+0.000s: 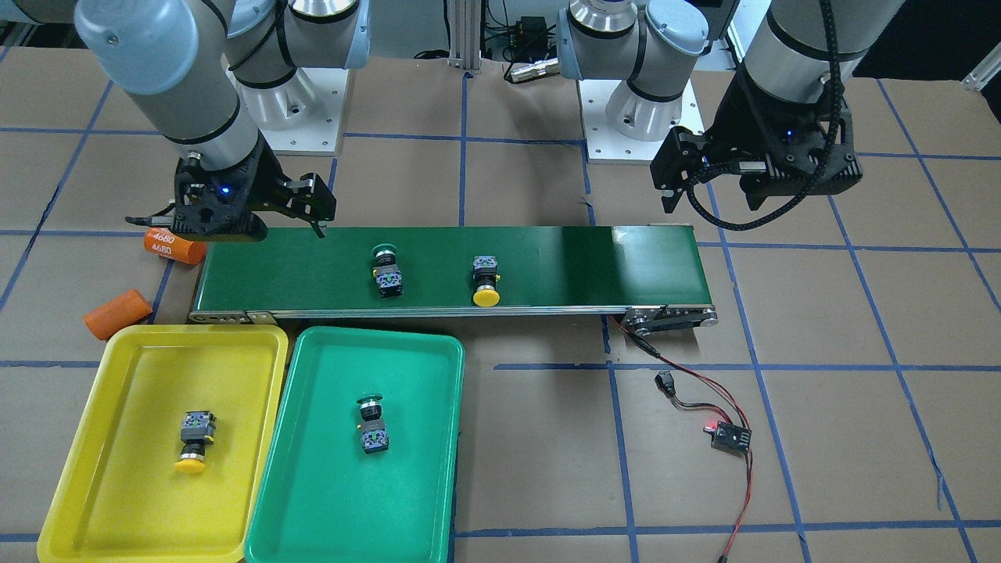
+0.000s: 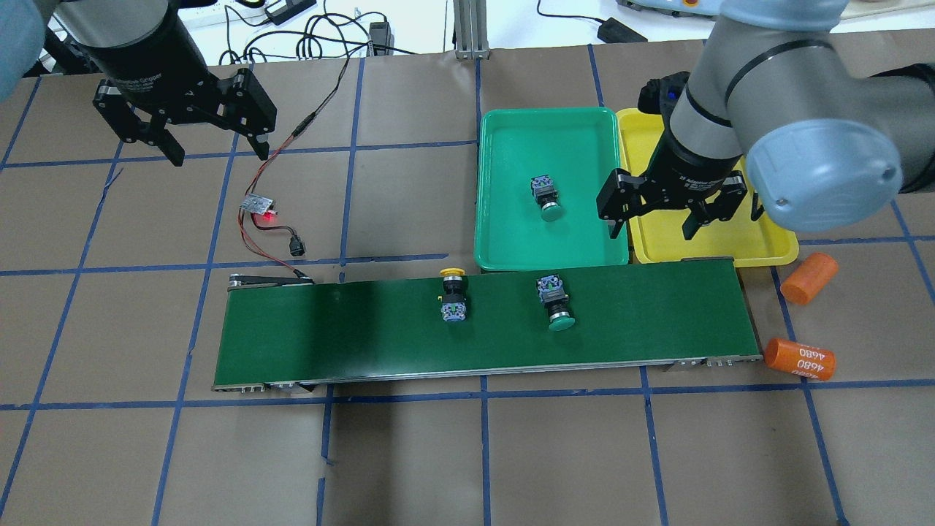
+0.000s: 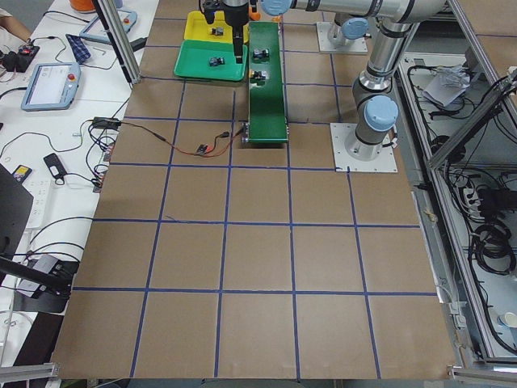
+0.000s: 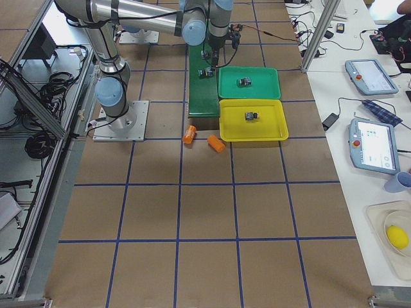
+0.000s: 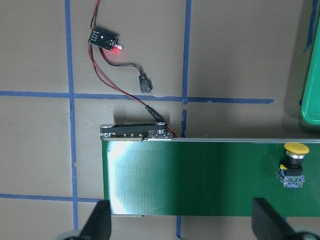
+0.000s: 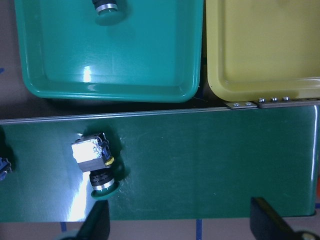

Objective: Sort buttons by color to trays
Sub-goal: 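Move the right gripper to the green-capped button on the belt and grasp it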

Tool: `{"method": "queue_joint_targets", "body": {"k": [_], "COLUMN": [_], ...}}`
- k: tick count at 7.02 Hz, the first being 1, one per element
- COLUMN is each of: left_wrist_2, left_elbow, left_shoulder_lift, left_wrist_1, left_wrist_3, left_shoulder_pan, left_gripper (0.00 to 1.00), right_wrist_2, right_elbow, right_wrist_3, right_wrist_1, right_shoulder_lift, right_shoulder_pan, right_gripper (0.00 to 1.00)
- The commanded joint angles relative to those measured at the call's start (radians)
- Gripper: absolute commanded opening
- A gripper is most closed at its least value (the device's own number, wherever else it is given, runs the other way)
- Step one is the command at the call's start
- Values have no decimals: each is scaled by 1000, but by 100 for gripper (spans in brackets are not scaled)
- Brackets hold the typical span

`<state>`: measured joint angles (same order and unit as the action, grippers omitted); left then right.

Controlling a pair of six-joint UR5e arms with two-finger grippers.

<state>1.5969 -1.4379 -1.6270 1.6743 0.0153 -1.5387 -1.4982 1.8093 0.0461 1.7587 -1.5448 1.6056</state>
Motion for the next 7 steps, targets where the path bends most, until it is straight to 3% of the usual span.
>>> {"method": "queue_joint_targets", "body": {"k": [1,7], "left_wrist_2": [0,2], "left_elbow": [1,-3], "left_shoulder_lift": [-1,-4], "left_wrist_1": [-1,-1], "left_wrist_3": [0,0], "left_shoulder_pan": [0,-1], "left_gripper": [100,100], "right_wrist_2": [-11,-4], "right_elbow": [41,90], "right_wrist_3": [41,43], "right_wrist_1": [84,170], "right_shoulder_lift": [43,167], "right_shoulder_pan": [81,93], "right_gripper": [100,100]}}
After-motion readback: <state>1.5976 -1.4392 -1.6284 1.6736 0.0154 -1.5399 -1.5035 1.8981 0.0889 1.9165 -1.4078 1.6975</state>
